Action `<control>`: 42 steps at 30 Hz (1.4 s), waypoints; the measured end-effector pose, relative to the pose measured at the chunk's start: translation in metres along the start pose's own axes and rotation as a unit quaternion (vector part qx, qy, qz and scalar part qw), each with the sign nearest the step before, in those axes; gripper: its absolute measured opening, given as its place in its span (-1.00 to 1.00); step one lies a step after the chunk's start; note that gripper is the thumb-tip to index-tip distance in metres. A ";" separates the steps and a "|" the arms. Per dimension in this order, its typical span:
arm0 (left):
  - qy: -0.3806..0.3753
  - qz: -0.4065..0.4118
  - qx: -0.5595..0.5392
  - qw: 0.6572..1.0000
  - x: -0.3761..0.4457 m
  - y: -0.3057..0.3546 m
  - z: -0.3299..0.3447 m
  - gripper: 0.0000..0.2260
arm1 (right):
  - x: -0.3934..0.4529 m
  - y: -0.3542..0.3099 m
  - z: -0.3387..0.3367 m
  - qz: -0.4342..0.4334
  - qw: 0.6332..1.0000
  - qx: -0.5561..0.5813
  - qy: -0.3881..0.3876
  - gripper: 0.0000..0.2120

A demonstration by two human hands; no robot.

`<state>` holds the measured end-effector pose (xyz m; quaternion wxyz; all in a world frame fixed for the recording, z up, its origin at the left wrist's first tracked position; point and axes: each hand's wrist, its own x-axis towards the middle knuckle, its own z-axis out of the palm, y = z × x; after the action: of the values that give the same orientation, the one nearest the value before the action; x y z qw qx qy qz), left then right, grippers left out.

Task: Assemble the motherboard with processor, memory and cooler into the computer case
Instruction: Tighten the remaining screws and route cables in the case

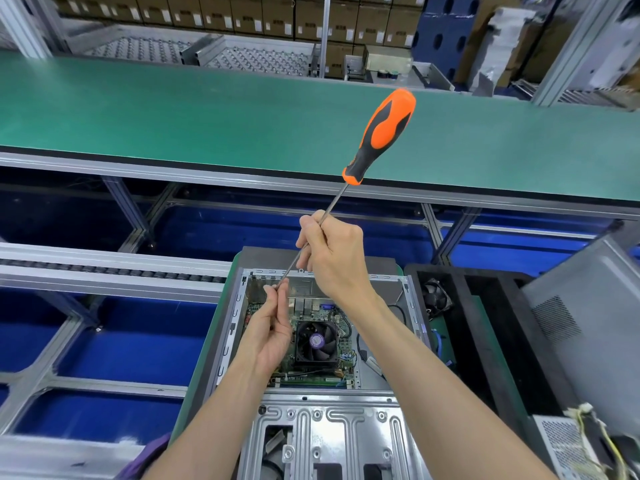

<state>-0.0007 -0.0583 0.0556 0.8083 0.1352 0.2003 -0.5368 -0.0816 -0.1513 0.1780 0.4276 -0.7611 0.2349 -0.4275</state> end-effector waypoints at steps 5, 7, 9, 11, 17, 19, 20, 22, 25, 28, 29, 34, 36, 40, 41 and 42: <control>-0.009 0.000 -0.031 0.999 -0.001 0.002 0.000 -0.80 | -0.004 0.003 0.005 0.018 1.000 0.019 0.010 -0.62; -0.013 0.003 -0.030 0.999 0.000 0.003 0.000 -0.79 | -0.005 0.004 0.005 0.022 0.999 0.028 0.013 -0.63; -0.015 0.008 -0.020 1.000 0.001 0.002 0.000 -0.75 | -0.003 0.005 0.004 0.025 0.999 0.028 0.012 -0.62; -0.012 0.014 0.000 1.000 0.002 0.003 -0.001 -0.65 | 0.000 0.006 0.001 0.027 0.999 0.021 0.015 -0.61; 0.007 -0.052 0.006 0.999 0.007 0.008 -0.013 -0.56 | 0.010 0.004 -0.013 0.019 0.999 0.012 0.036 -0.60; 0.008 -0.065 0.001 0.998 0.008 0.007 -0.011 -0.65 | 0.013 0.003 -0.016 0.015 0.999 0.003 0.039 -0.60; 0.000 -0.066 0.012 0.998 0.007 0.007 -0.009 -0.63 | 0.014 0.002 -0.018 0.012 0.999 -0.002 0.039 -0.60; -0.034 -0.064 0.037 0.997 0.003 0.005 -0.004 -0.54 | 0.016 0.000 -0.021 0.008 0.999 -0.013 0.037 -0.59; -0.054 -0.066 0.083 0.993 -0.003 0.002 -0.001 -0.58 | 0.017 -0.003 -0.023 0.006 0.999 -0.024 0.033 -0.58; -0.001 -0.035 0.121 0.992 -0.001 0.001 -0.001 -0.59 | 0.017 -0.005 -0.023 0.006 0.999 -0.039 0.028 -0.59; 0.014 -0.029 0.121 0.992 0.000 0.001 -0.001 -0.59 | 0.016 -0.006 -0.023 0.006 0.999 -0.043 0.027 -0.59; 0.011 -0.032 0.126 0.991 -0.002 -0.004 0.003 -0.64 | 0.016 -0.008 -0.024 0.003 0.999 -0.050 0.021 -0.59; 0.001 -0.044 0.134 0.990 -0.002 -0.005 0.004 -0.65 | 0.017 -0.009 -0.026 0.001 0.999 -0.049 0.021 -0.59; -0.010 -0.066 0.149 0.987 -0.002 -0.005 0.004 -0.68 | 0.018 -0.011 -0.029 -0.001 0.998 -0.053 0.022 -0.59; -0.016 -0.066 0.155 0.986 -0.002 -0.006 0.004 -0.67 | 0.019 -0.011 -0.029 -0.001 0.998 -0.054 0.021 -0.59; -0.019 -0.064 0.162 0.985 -0.001 -0.005 0.004 -0.66 | 0.019 -0.012 -0.029 0.000 0.998 -0.054 0.020 -0.59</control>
<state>-0.0054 -0.0612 0.0594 0.7434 0.2409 0.1035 -0.6153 -0.0969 -0.1716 0.2045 0.3810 -0.7746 0.2661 -0.4290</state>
